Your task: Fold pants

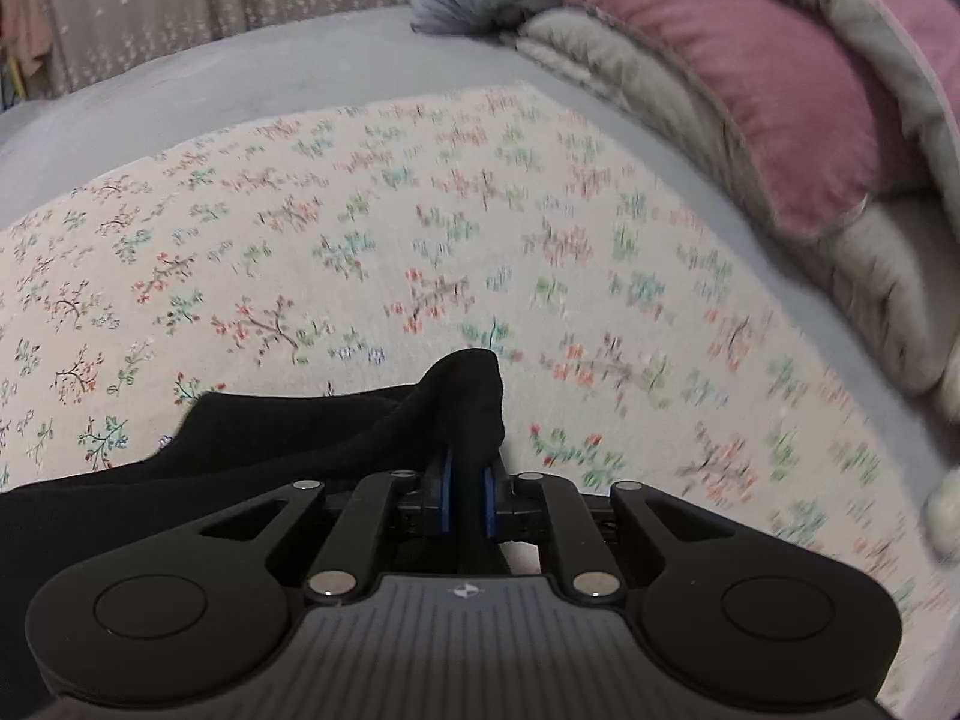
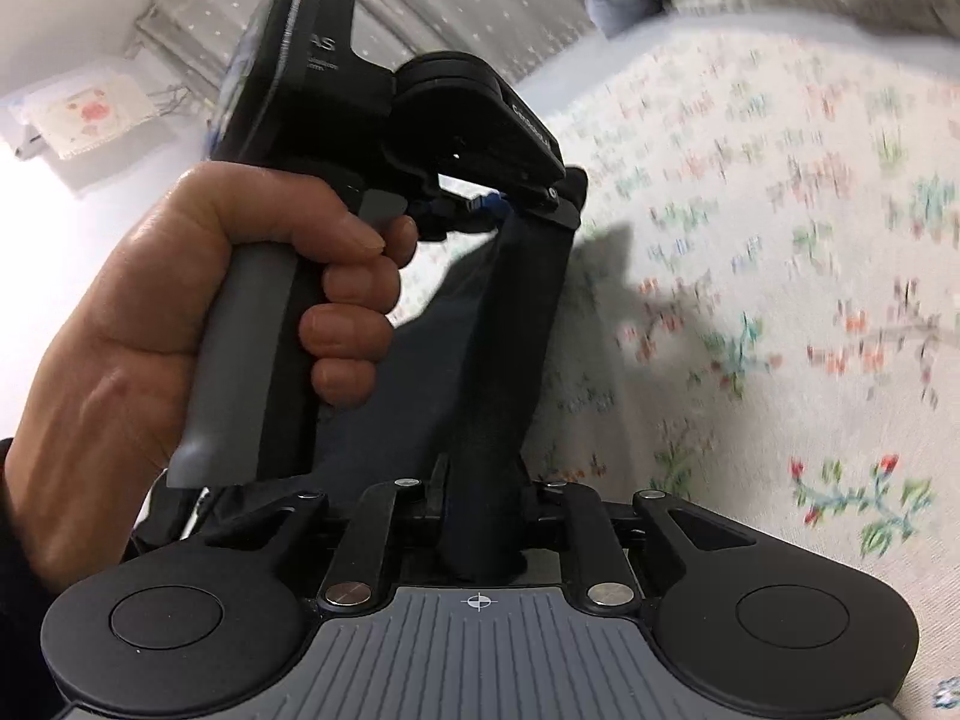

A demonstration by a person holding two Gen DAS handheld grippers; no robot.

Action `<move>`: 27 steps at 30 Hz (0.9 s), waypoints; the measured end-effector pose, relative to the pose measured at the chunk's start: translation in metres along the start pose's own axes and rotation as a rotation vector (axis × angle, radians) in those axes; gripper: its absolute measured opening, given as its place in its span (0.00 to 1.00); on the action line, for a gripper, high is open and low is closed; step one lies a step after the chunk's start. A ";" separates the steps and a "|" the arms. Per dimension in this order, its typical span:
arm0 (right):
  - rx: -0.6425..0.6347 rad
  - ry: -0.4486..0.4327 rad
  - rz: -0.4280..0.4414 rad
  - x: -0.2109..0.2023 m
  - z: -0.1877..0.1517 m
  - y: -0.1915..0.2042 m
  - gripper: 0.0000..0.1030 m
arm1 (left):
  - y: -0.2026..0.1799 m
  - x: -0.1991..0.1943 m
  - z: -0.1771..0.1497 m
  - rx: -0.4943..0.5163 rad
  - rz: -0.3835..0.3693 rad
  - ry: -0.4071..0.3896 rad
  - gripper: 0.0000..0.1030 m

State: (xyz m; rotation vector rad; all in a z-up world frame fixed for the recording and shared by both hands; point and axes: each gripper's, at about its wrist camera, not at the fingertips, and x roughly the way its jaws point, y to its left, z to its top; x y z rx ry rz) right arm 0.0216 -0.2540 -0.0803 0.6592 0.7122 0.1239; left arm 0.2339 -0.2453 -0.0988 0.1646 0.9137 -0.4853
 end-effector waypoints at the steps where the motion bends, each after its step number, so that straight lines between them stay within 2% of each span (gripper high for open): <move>1: -0.029 -0.024 -0.001 -0.004 0.001 0.006 0.15 | 0.001 -0.007 0.002 -0.009 -0.007 -0.017 0.25; 5: -0.056 -0.060 -0.001 -0.012 0.006 0.013 0.14 | 0.009 -0.032 0.007 -0.018 -0.040 -0.087 0.25; 9: -0.075 -0.054 -0.055 -0.004 0.005 0.014 0.14 | 0.036 -0.025 0.009 -0.078 -0.121 -0.063 0.25; 12: -0.267 -0.100 -0.147 -0.004 -0.002 0.043 0.14 | 0.054 -0.031 0.006 -0.086 -0.179 -0.084 0.25; 13: -0.363 -0.124 -0.183 -0.004 -0.006 0.059 0.14 | 0.058 -0.038 0.006 -0.080 -0.195 -0.096 0.25; 16: -0.545 -0.167 -0.249 0.001 -0.019 0.095 0.14 | 0.075 -0.058 0.005 -0.062 -0.235 -0.133 0.25; 22: -0.752 -0.258 -0.295 0.013 -0.041 0.158 0.14 | 0.139 -0.096 -0.003 -0.112 -0.268 -0.199 0.25; 27: -0.877 -0.297 -0.276 0.037 -0.065 0.205 0.14 | 0.205 -0.121 -0.024 -0.181 -0.250 -0.241 0.25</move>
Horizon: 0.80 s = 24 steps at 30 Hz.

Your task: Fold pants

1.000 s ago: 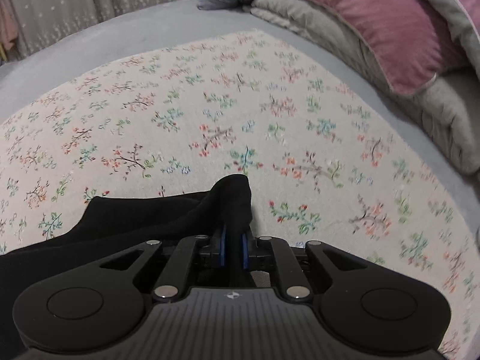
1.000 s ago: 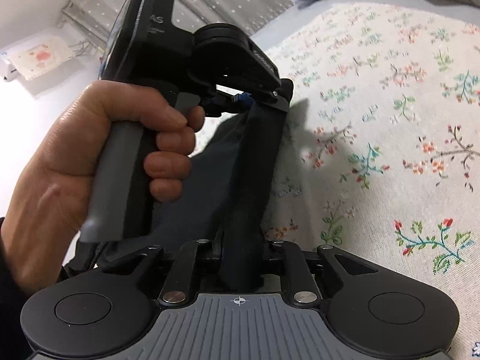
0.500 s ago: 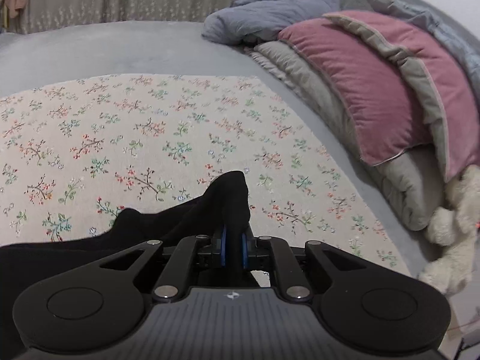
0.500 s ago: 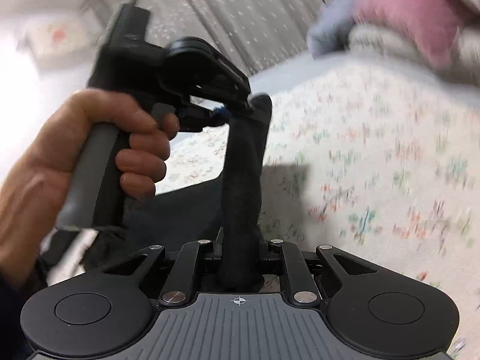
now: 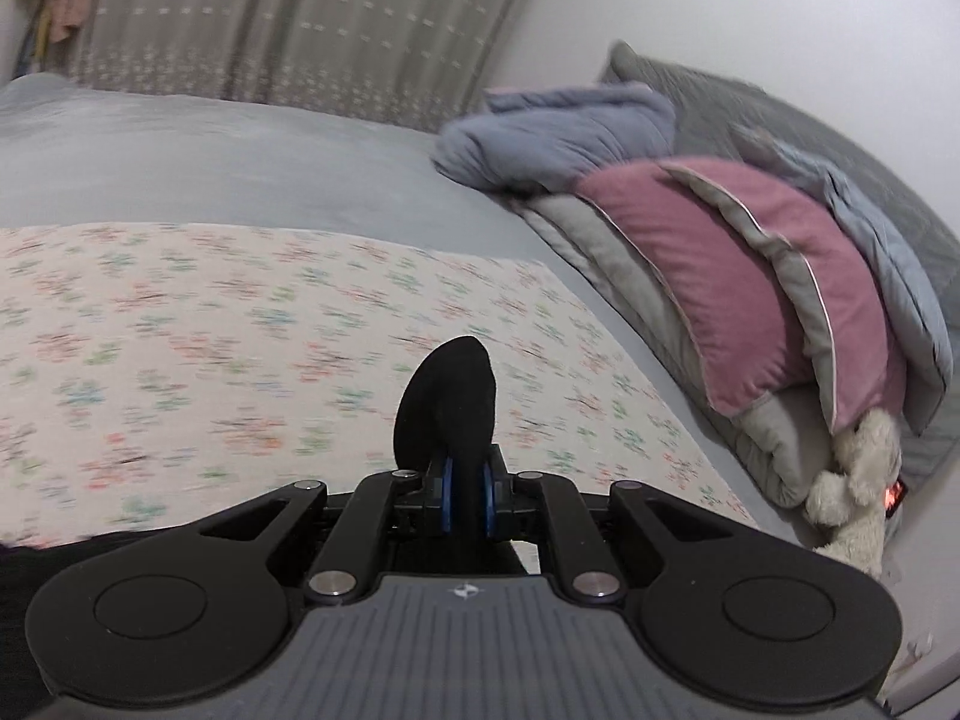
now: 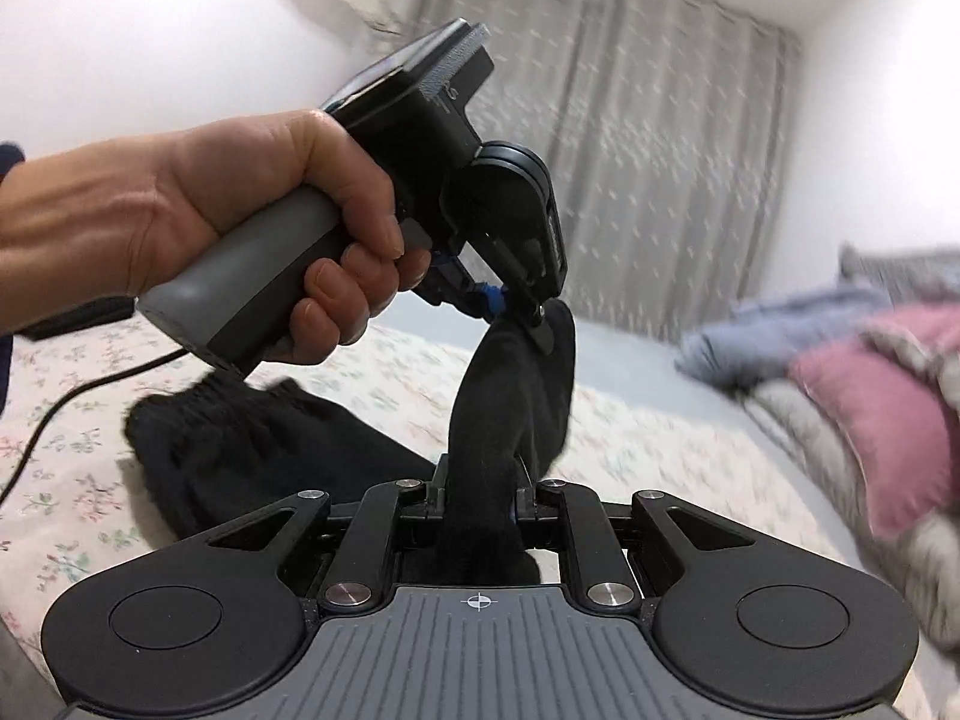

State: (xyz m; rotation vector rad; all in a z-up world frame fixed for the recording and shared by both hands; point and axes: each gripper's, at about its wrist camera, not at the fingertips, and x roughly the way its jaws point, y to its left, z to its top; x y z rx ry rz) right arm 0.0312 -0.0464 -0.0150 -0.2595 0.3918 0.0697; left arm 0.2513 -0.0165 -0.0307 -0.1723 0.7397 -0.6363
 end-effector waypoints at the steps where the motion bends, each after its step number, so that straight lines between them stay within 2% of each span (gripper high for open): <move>1: -0.016 -0.008 0.013 0.003 0.003 0.012 0.14 | 0.012 -0.008 -0.002 -0.009 0.005 -0.008 0.25; 6: -0.098 -0.028 0.081 0.022 0.017 0.072 0.14 | 0.076 -0.032 -0.013 -0.099 0.037 -0.034 0.25; 14: -0.192 0.002 0.143 0.040 0.027 0.151 0.14 | 0.159 -0.047 -0.027 -0.242 0.066 -0.056 0.24; 17: -0.206 0.016 0.162 0.047 0.032 0.172 0.14 | 0.178 -0.052 -0.027 -0.241 0.082 -0.064 0.25; 21: -0.209 0.091 0.199 0.065 0.033 0.193 0.15 | 0.203 -0.041 -0.041 -0.205 0.151 0.010 0.27; 24: -0.219 0.148 0.221 0.076 0.020 0.207 0.15 | 0.215 -0.025 -0.054 -0.202 0.203 0.074 0.31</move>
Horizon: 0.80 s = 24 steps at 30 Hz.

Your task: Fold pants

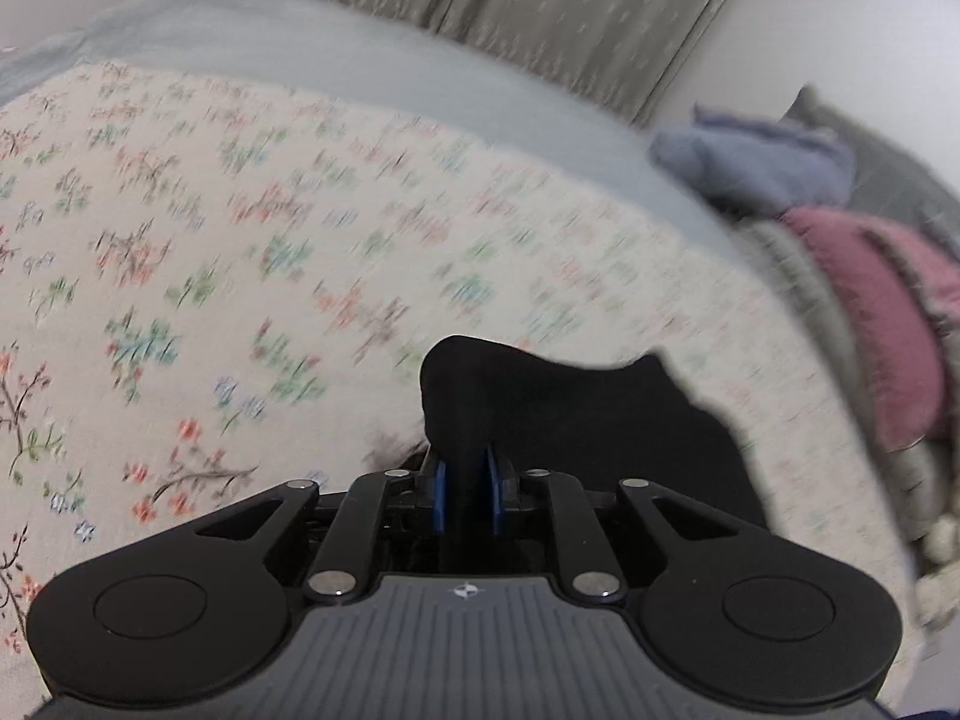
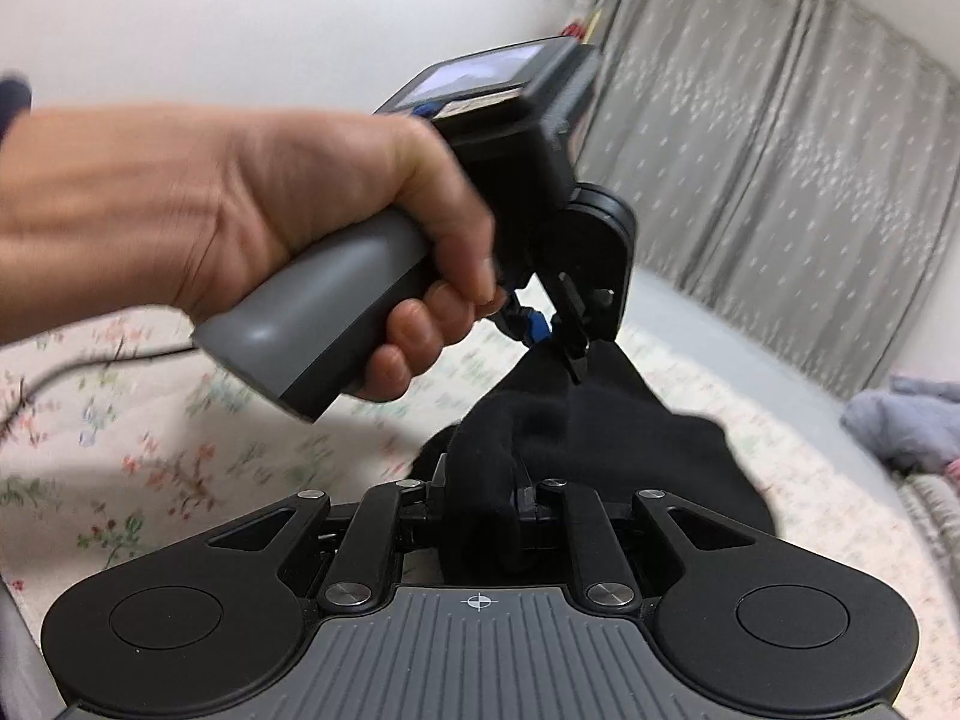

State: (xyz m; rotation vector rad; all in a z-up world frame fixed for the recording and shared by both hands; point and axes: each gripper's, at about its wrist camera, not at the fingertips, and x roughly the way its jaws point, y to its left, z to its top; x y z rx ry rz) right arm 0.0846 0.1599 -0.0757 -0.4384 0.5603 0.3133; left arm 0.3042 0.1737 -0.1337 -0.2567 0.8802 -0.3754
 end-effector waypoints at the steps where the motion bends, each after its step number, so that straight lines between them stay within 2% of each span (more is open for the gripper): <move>1: 0.001 0.007 0.000 0.004 -0.003 0.004 0.15 | -0.002 0.001 -0.001 0.016 0.010 -0.004 0.31; 4: 0.000 0.002 -0.023 0.005 -0.007 0.012 0.23 | -0.008 -0.002 0.001 0.034 0.012 -0.026 0.31; 6: 0.011 0.001 0.015 -0.006 -0.005 0.012 0.36 | -0.009 -0.004 0.001 0.036 0.013 -0.031 0.32; 7: 0.025 -0.012 0.043 -0.015 -0.005 0.009 0.37 | -0.008 -0.005 0.000 0.032 0.011 -0.034 0.32; 9: 0.077 -0.054 0.062 -0.039 -0.007 -0.005 0.40 | -0.006 -0.007 0.002 0.016 0.000 -0.042 0.33; 10: 0.107 -0.085 0.064 -0.051 -0.011 -0.016 0.43 | -0.006 -0.008 0.002 0.011 -0.004 -0.046 0.34; 12: 0.137 -0.127 0.061 -0.072 -0.020 -0.036 0.57 | -0.003 -0.002 -0.001 0.012 0.005 -0.047 0.39; 13: 0.148 -0.139 0.031 -0.081 -0.027 -0.047 0.58 | -0.004 0.000 -0.001 0.015 0.017 -0.047 0.39; 15: 0.181 -0.132 -0.025 -0.087 -0.040 -0.070 0.58 | -0.005 0.002 -0.002 0.023 0.031 -0.048 0.41; 17: 0.254 -0.106 -0.033 -0.091 -0.055 -0.094 0.58 | -0.006 0.003 -0.002 0.021 0.041 -0.058 0.42; 19: 0.253 -0.058 -0.037 -0.085 -0.070 -0.107 0.58 | -0.008 0.002 -0.002 0.024 0.056 -0.069 0.45; 20: 0.221 -0.035 -0.041 -0.082 -0.076 -0.105 0.51 | -0.009 0.002 -0.002 0.030 0.066 -0.067 0.47; 21: 0.186 -0.022 -0.045 -0.080 -0.081 -0.104 0.36 | -0.009 0.001 0.000 0.039 0.075 -0.064 0.49; 24: 0.116 -0.017 -0.081 -0.074 -0.086 -0.092 0.24 | -0.007 -0.017 0.008 0.011 0.124 -0.111 0.50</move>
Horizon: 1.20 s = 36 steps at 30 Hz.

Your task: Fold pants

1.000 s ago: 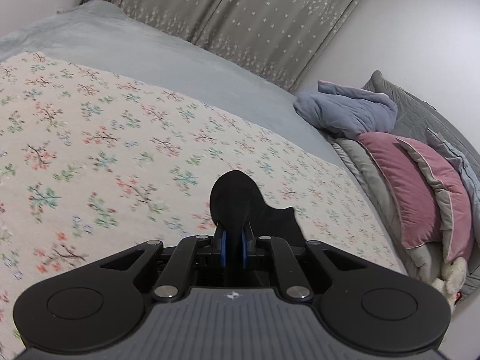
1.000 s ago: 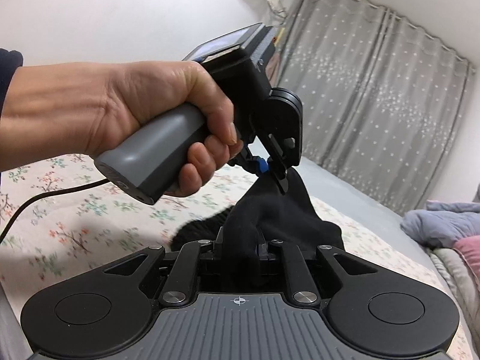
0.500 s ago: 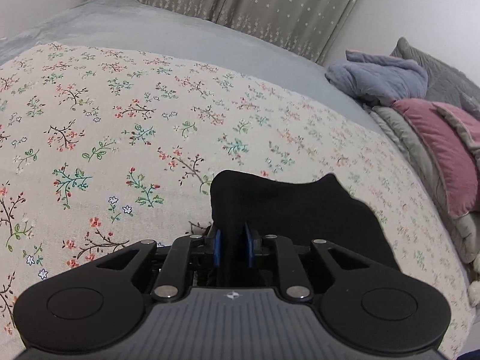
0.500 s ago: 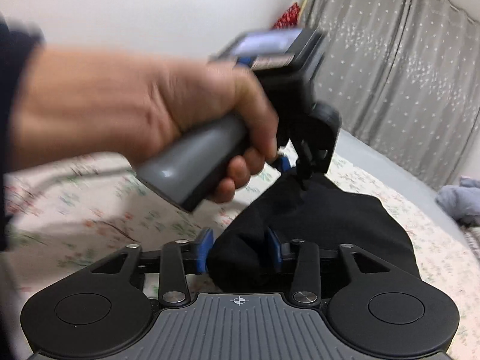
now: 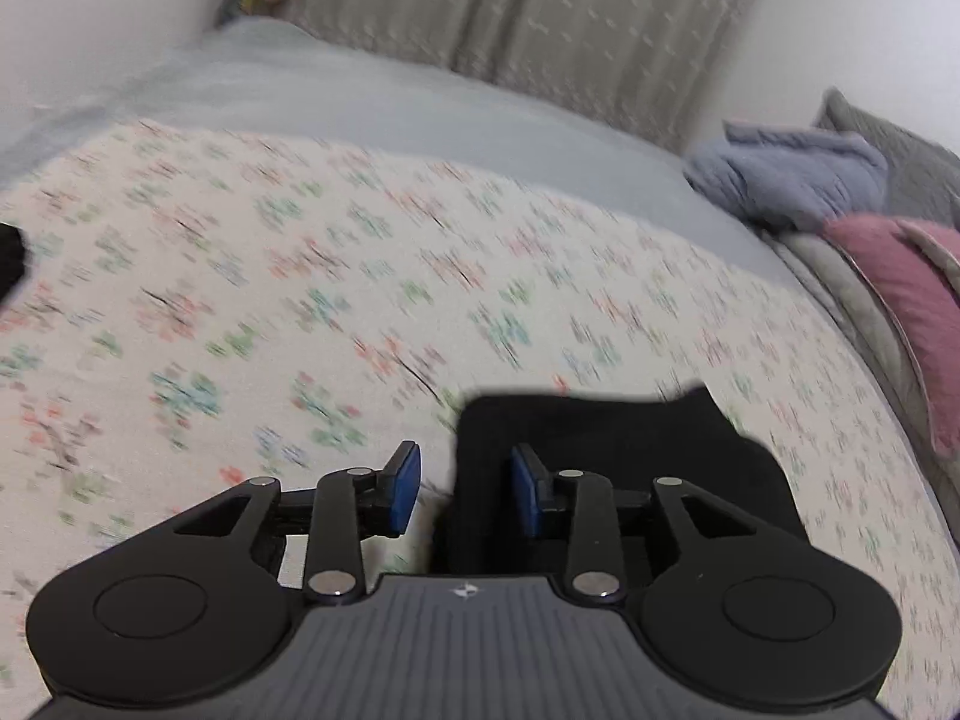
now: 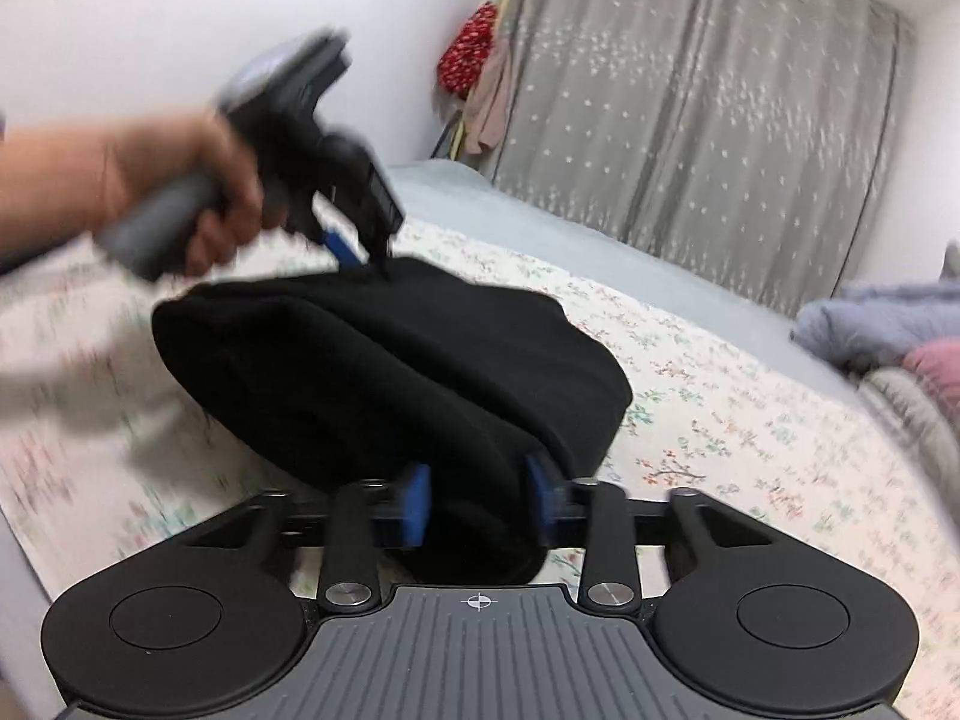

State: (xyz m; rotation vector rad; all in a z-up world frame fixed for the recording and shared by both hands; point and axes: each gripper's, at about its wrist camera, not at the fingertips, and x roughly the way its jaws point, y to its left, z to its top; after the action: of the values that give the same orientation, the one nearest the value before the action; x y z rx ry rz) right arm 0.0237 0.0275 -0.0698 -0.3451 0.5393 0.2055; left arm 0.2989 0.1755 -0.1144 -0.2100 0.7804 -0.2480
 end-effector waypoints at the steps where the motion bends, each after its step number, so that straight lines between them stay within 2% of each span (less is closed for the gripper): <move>1: -0.014 -0.003 -0.011 -0.001 -0.001 0.004 0.24 | 0.002 -0.008 0.003 -0.017 0.011 -0.010 0.50; 3: -0.061 0.001 -0.036 -0.004 -0.003 0.013 0.22 | -0.001 -0.027 0.005 -0.006 -0.016 -0.052 0.50; 6: -0.108 0.019 -0.046 -0.005 -0.005 0.021 0.18 | -0.036 -0.051 -0.009 0.204 -0.139 -0.103 0.50; 7: -0.130 0.026 -0.045 -0.004 -0.006 0.023 0.16 | -0.051 -0.051 -0.018 0.270 -0.176 -0.097 0.51; 8: -0.163 0.035 -0.043 -0.004 -0.007 0.027 0.15 | -0.064 -0.044 -0.026 0.315 -0.176 -0.062 0.51; 9: -0.202 0.048 -0.041 -0.006 -0.008 0.032 0.13 | -0.075 -0.031 -0.032 0.343 -0.128 -0.008 0.50; 10: -0.236 0.061 -0.039 -0.003 -0.012 0.035 0.13 | -0.081 -0.015 -0.037 0.350 -0.066 0.053 0.50; 11: -0.281 0.079 -0.033 -0.002 -0.016 0.041 0.12 | -0.081 -0.002 -0.040 0.326 -0.044 0.082 0.50; 13: -0.365 0.107 -0.027 0.001 -0.029 0.053 0.12 | -0.079 0.006 -0.038 0.285 -0.047 0.089 0.50; 15: -0.401 0.117 -0.031 0.006 -0.037 0.059 0.12 | -0.082 0.004 -0.037 0.302 -0.037 0.087 0.50; 18: -0.357 0.108 -0.017 0.002 -0.035 0.053 0.12 | -0.084 0.004 -0.040 0.341 -0.024 0.077 0.51; 22: -0.327 0.102 0.004 -0.006 -0.027 0.047 0.11 | -0.080 0.007 -0.036 0.293 -0.049 0.085 0.52; 25: -0.289 0.073 -0.041 -0.005 -0.020 0.034 0.12 | -0.083 0.004 -0.037 0.295 -0.043 0.074 0.52; 27: -0.235 0.051 -0.057 -0.005 -0.015 0.026 0.18 | -0.085 0.004 -0.037 0.285 -0.036 0.073 0.52; 29: -0.268 0.039 -0.086 -0.001 -0.015 0.029 0.29 | -0.087 0.005 -0.038 0.288 -0.029 0.073 0.52; 30: -0.303 0.043 -0.094 0.004 -0.017 0.033 0.29 | -0.087 0.006 -0.037 0.286 -0.027 0.073 0.52; 32: -0.312 0.076 -0.067 0.015 -0.025 0.035 0.27 | -0.087 0.006 -0.037 0.275 -0.021 0.072 0.53; 33: -0.300 0.096 -0.043 0.018 -0.029 0.036 0.13 | -0.087 0.006 -0.037 0.272 -0.015 0.072 0.54; 36: -0.293 0.111 -0.031 0.013 -0.031 0.041 0.11 | -0.089 0.007 -0.038 0.269 0.003 0.068 0.54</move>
State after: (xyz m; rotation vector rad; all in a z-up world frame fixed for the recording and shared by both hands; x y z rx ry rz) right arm 0.0093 0.0549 -0.1125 -0.6523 0.6143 0.2367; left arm 0.2637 0.0852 -0.1208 0.0539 0.8055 -0.3561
